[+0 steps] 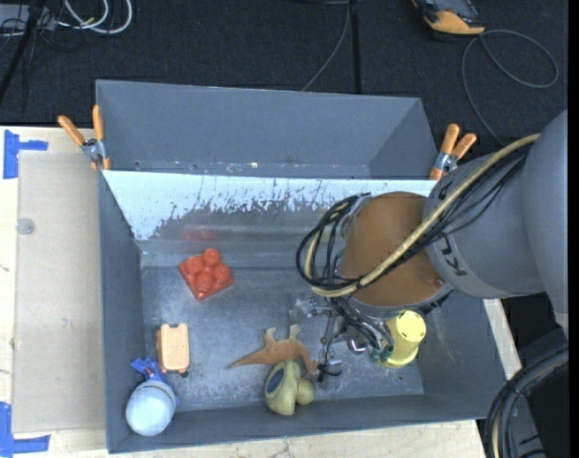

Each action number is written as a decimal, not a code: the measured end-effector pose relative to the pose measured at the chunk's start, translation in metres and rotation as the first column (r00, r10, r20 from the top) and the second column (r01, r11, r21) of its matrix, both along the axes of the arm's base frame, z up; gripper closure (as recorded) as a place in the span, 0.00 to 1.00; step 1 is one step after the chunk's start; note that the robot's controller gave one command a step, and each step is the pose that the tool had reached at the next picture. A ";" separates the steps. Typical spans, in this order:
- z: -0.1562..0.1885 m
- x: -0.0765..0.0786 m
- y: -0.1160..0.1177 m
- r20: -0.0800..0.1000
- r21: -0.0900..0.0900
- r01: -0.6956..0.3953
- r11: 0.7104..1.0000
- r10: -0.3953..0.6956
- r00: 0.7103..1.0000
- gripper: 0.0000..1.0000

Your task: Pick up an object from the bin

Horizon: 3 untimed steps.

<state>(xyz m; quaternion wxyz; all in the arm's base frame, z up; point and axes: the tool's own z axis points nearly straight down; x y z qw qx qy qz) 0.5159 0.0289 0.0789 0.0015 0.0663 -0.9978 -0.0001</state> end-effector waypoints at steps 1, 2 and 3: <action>-0.016 0.000 0.033 -0.003 -0.002 -0.023 1.000 0.023 1.000 0.00; -0.012 0.002 0.043 0.001 -0.001 -0.029 1.000 0.029 1.000 0.00; 0.002 0.005 0.034 -0.001 0.000 -0.379 0.925 0.379 0.925 1.00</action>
Offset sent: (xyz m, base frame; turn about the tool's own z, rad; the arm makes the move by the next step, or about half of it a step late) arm -0.0009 0.0275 -0.0089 -0.1108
